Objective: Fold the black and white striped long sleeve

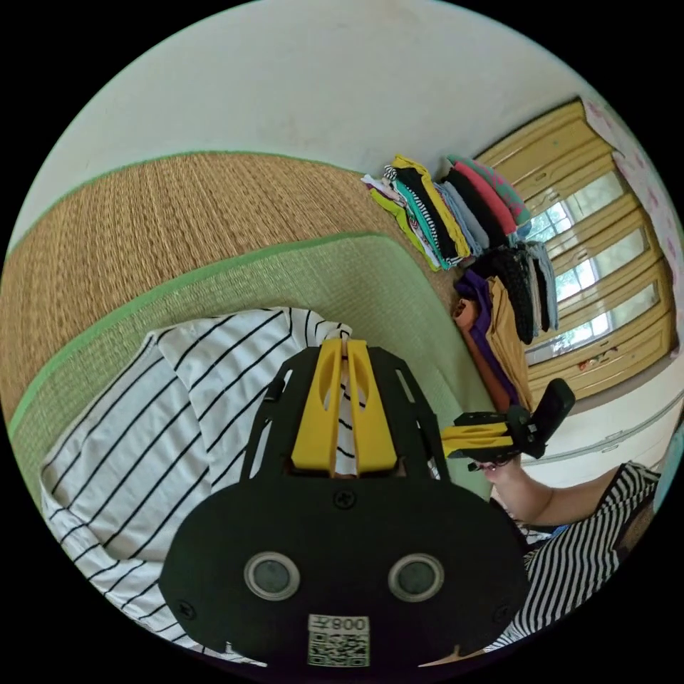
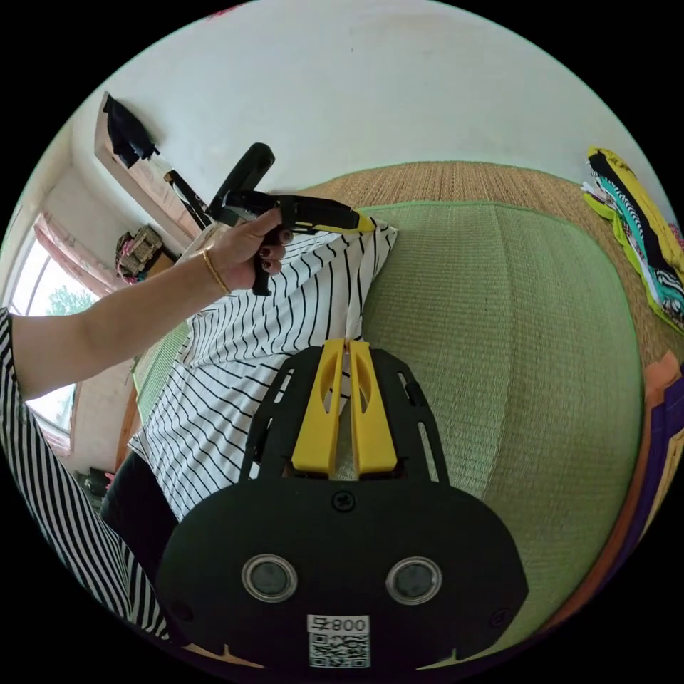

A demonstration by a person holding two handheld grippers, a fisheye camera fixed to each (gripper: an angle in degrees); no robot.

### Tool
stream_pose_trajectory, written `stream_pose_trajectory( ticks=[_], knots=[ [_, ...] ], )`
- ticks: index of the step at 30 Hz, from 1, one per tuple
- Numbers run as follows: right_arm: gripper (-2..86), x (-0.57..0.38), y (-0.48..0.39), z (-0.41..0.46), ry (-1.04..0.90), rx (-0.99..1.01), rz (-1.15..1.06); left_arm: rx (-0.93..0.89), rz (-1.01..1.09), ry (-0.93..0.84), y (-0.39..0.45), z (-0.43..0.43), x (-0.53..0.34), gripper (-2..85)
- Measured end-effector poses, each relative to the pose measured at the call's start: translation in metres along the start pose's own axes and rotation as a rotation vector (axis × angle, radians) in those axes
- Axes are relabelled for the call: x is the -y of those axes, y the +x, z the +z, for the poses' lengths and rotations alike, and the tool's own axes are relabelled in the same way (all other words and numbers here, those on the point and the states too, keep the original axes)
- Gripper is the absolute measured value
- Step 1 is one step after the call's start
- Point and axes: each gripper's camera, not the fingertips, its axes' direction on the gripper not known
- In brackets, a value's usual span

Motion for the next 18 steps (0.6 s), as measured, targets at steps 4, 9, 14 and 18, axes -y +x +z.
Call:
stream_pose_trajectory(
  ticks=[4,9,14,18],
  knots=[
    [1.0,-0.019,0.022,0.006,0.031,0.031,0.050,-0.067,-0.024,0.027,0.003,0.002,0.024,1.2],
    [0.9,-0.045,0.057,0.024,0.034,0.058,0.136,-0.066,-0.052,-0.028,0.005,0.011,0.061,1.4],
    [0.8,-0.058,0.072,0.034,0.039,0.050,0.152,-0.107,-0.068,0.004,0.001,0.002,0.084,1.6],
    [0.8,-0.069,0.084,0.042,0.047,0.066,0.165,-0.174,-0.102,0.043,-0.008,-0.010,0.098,1.6]
  ],
)
